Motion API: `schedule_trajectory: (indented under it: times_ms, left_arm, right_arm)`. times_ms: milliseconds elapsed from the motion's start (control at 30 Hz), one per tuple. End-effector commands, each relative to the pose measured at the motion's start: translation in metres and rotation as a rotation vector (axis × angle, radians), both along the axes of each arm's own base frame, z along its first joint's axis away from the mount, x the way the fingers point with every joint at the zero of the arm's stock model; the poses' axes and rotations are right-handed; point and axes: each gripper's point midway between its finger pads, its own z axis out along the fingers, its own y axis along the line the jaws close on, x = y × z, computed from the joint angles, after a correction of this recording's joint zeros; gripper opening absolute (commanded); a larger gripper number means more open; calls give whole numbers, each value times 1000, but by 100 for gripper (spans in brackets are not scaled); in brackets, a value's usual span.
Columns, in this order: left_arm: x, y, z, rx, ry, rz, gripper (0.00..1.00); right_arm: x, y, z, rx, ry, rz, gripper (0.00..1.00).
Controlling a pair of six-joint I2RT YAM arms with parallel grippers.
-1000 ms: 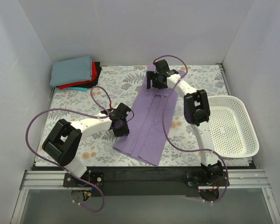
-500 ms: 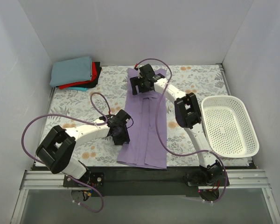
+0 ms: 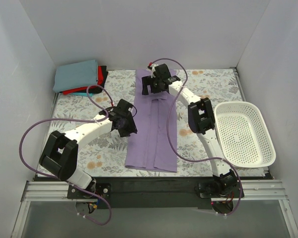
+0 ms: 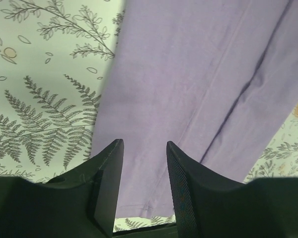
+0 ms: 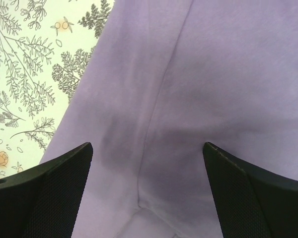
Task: Fold and stack the t-shirts
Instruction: Fold the tshirt
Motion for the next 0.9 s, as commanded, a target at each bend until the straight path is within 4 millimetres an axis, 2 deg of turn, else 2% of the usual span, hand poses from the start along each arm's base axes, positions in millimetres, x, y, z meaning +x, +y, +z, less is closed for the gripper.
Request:
schedule_trajectory:
  times_ms: [0, 67, 100, 167, 200, 233, 267, 300, 333, 367, 400, 433, 467, 500, 567, 600, 667, 700, 733, 767, 800, 867]
  left_arm:
    - [7, -5, 13, -15, -31, -36, 39]
    - [3, 2, 7, -3, -14, -14, 39]
    - [2, 7, 4, 10, -5, 18, 38]
    - [-7, 16, -3, 37, 17, 43, 37]
    - [-10, 21, -6, 51, 24, 68, 35]
    - [-13, 25, -7, 58, 32, 79, 34]
    - [-15, 26, -5, 51, 25, 80, 34]
    - [-22, 29, -10, 55, 40, 82, 33]
    - [-25, 29, -10, 48, 46, 87, 33]
    - [-32, 32, -14, 49, 58, 89, 32]
    - [-34, 33, -15, 46, 64, 88, 31]
    - [-40, 33, -17, 37, 78, 88, 30]
    - [-44, 32, -18, 28, 88, 87, 30]
    - [-51, 34, -19, 15, 90, 79, 29]
    - [-57, 28, -17, -25, 88, 56, 28]
    - [-62, 24, -12, -57, 85, 32, 28]
    - [-69, 22, -13, -55, 83, 0, 27]
    - [-71, 22, -12, -53, 80, -14, 27]
    - [-73, 22, -9, -53, 71, -31, 27]
    - [-75, 22, -9, -40, 70, -43, 27]
    - [-76, 24, -9, -25, 66, -52, 27]
    - [-83, 30, -13, 6, 89, -50, 27]
  right_arm:
    - [12, 0, 44, 64, -88, 15, 98]
    - [11, -1, 69, 76, -124, 12, 98]
    - [11, -3, 100, 92, -169, 8, 98]
    - [7, -12, 118, 81, -191, -22, 98]
    - [3, -18, 151, 96, -232, -38, 98]
    - [0, -26, 158, 92, -229, -72, 98]
    - [-8, -31, 155, 79, -202, -88, 98]
    - [-21, -40, 173, 83, -193, -109, 98]
    - [-31, -45, 174, 94, -159, -136, 97]
    - [-51, -54, 142, 60, -68, -155, 97]
    - [-68, -62, 159, 78, -65, -169, 95]
    - [-83, -67, 154, 85, -22, -188, 91]
    - [-114, -77, 112, 30, 77, -191, 89]
    - [-133, -83, 129, 43, 60, -195, 89]
    - [-170, -90, 110, 8, 102, -207, 86]
    - [-203, -103, 93, -13, 146, -204, 85]
    - [-240, -103, 82, 6, 194, -186, 82]
    - [-260, -106, 90, 31, 186, -170, 81]
    - [-286, -112, 68, 10, 243, -152, 79]
    - [-306, -110, 65, 6, 260, -121, 79]
    - [-319, -112, 74, 28, 247, -110, 79]
    - [-352, -117, 62, -15, 304, -72, 77]
